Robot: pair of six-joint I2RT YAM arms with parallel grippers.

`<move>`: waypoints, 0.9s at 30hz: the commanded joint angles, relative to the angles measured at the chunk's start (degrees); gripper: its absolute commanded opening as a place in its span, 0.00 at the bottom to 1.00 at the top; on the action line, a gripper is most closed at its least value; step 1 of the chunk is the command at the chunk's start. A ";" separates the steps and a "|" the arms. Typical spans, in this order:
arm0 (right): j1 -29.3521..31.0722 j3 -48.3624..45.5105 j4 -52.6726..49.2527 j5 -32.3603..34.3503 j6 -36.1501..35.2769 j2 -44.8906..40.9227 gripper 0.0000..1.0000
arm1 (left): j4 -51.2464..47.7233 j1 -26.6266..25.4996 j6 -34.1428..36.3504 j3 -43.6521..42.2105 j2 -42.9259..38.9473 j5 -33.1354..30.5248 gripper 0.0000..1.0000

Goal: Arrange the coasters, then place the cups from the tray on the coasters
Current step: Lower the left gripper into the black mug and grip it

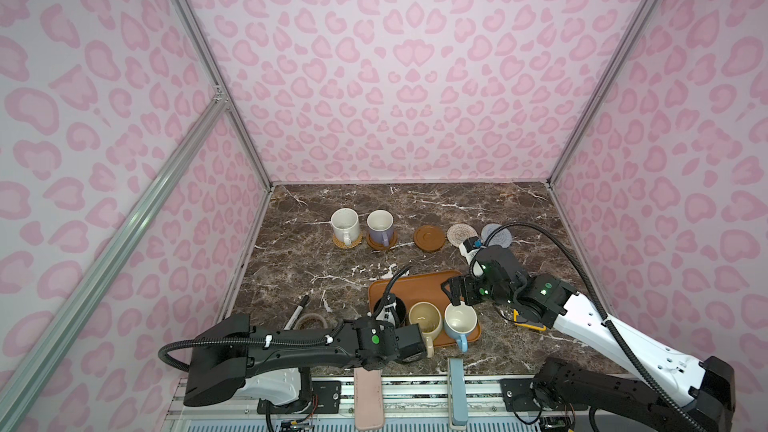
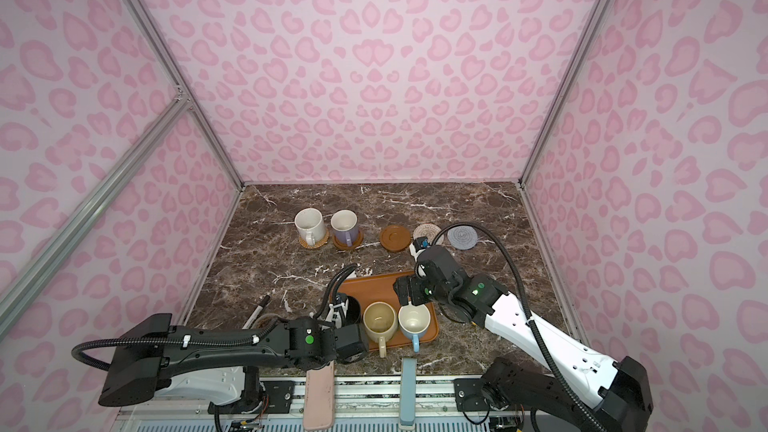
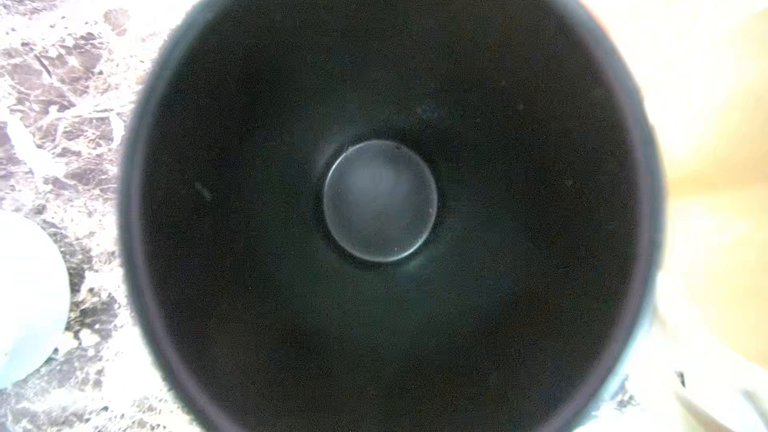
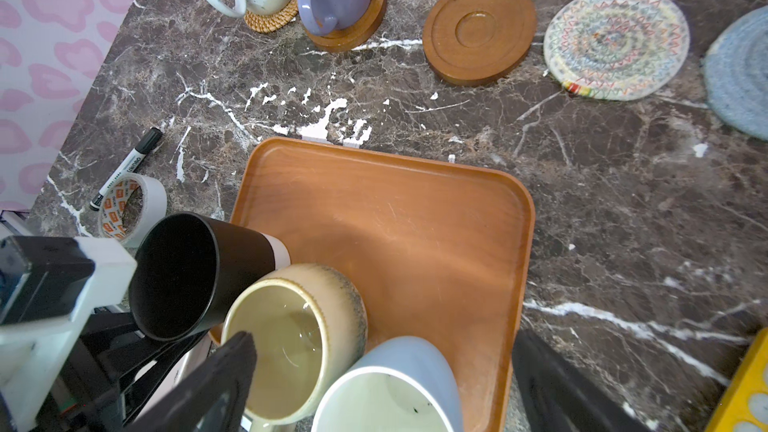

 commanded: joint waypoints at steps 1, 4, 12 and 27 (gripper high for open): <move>0.08 -0.83 3.87 -1.80 -0.80 -0.84 0.97 | -1.66 0.61 0.71 1.80 -0.33 -2.11 0.04; 0.11 -0.94 6.20 -2.72 -1.27 -1.17 0.97 | -2.64 0.96 1.56 2.83 -1.53 -2.99 0.04; -0.09 0.84 8.75 -2.12 -1.71 0.80 0.96 | -2.48 2.56 4.40 3.95 -4.36 -3.04 0.04; -7.19 3.11 16.69 -8.31 -0.95 5.87 0.96 | -7.89 8.42 13.69 15.40 -4.84 -7.11 0.04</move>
